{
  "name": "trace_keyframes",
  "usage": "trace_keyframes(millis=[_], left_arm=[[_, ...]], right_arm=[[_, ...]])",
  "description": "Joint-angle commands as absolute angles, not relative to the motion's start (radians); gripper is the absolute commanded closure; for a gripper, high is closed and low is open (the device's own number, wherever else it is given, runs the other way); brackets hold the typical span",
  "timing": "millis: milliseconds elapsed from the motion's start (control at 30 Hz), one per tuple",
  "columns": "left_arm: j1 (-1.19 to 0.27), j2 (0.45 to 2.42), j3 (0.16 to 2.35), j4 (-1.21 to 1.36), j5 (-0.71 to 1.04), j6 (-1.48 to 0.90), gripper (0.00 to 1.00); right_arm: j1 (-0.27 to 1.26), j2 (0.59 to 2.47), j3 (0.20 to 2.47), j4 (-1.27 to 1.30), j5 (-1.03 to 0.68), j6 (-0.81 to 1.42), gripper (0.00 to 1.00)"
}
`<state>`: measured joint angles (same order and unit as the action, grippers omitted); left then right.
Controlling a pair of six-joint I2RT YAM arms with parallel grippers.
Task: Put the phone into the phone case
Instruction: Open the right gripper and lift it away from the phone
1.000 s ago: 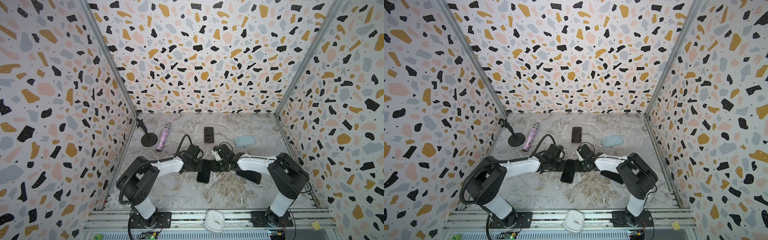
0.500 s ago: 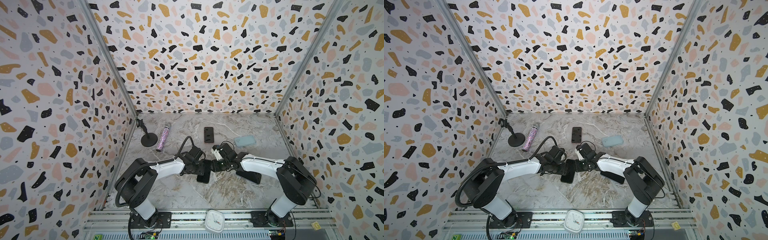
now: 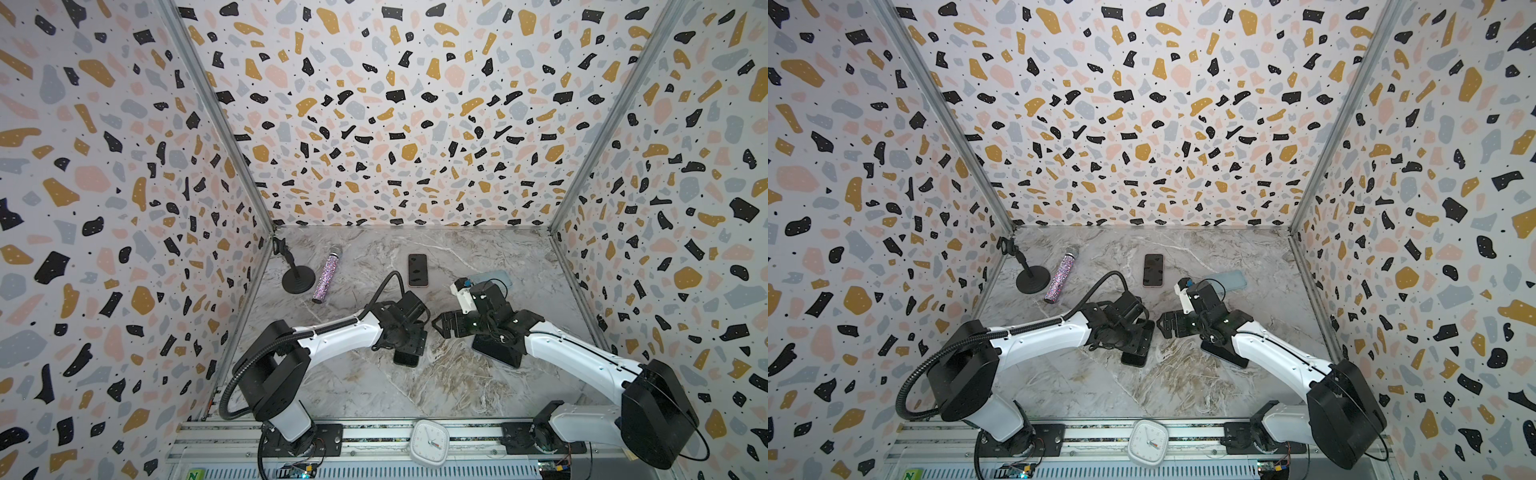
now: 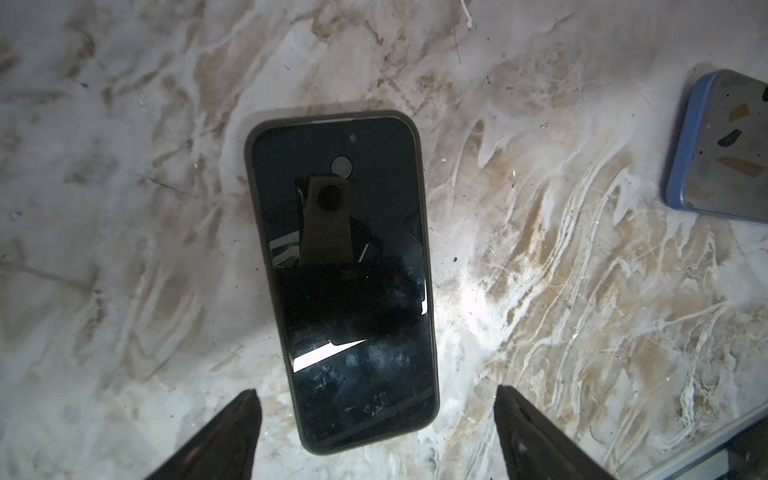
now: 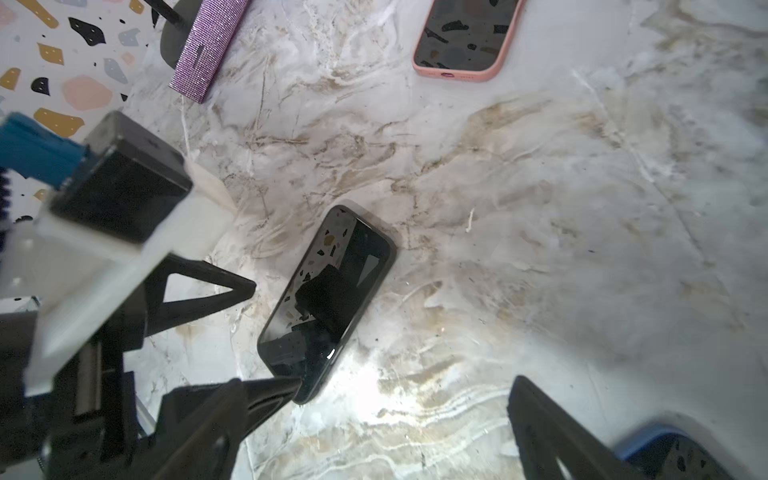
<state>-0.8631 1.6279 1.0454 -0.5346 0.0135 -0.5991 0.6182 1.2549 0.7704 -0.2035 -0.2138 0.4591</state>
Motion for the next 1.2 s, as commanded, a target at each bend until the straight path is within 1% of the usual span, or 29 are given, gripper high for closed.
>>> trace_keyframes(millis=[0, 100, 167, 333, 567, 667, 733, 933, 1167], left_arm=[[-0.882, 1.655, 1.089, -0.584, -0.036, -0.641, 0.1], [-0.894, 1.694, 1.107, -0.594, -0.044, -0.648, 0.08], [-0.896, 1.722, 1.119, -0.611, -0.053, -0.649, 0.08], [-0.896, 1.77, 1.13, -0.598, -0.028, -0.648, 0.01], [-0.896, 1.848, 1.146, -0.606, -0.07, -0.652, 0.0], [-0.897, 1.863, 1.145, -0.598, -0.089, -0.662, 0.05], [-0.897, 1.867, 1.142, -0.598, -0.108, -0.668, 0.14], [-0.897, 1.87, 1.142, -0.597, -0.126, -0.679, 0.31], [-0.896, 1.862, 1.162, -0.588, -0.139, -0.686, 0.43]], right_arm=[[0.575, 1.196, 0.756, -0.232, -0.188, 0.434, 0.01], [0.543, 1.168, 0.728, -0.224, -0.235, 0.406, 0.01], [0.537, 1.153, 0.709, -0.224, -0.235, 0.393, 0.01], [0.526, 1.138, 0.662, -0.203, -0.256, 0.387, 0.01], [0.522, 1.147, 0.631, -0.176, -0.276, 0.386, 0.01], [0.519, 1.159, 0.633, -0.176, -0.286, 0.376, 0.01], [0.516, 1.163, 0.635, -0.175, -0.289, 0.37, 0.01], [0.503, 1.147, 0.63, -0.168, -0.285, 0.361, 0.01], [0.49, 1.136, 0.621, -0.164, -0.297, 0.348, 0.01]])
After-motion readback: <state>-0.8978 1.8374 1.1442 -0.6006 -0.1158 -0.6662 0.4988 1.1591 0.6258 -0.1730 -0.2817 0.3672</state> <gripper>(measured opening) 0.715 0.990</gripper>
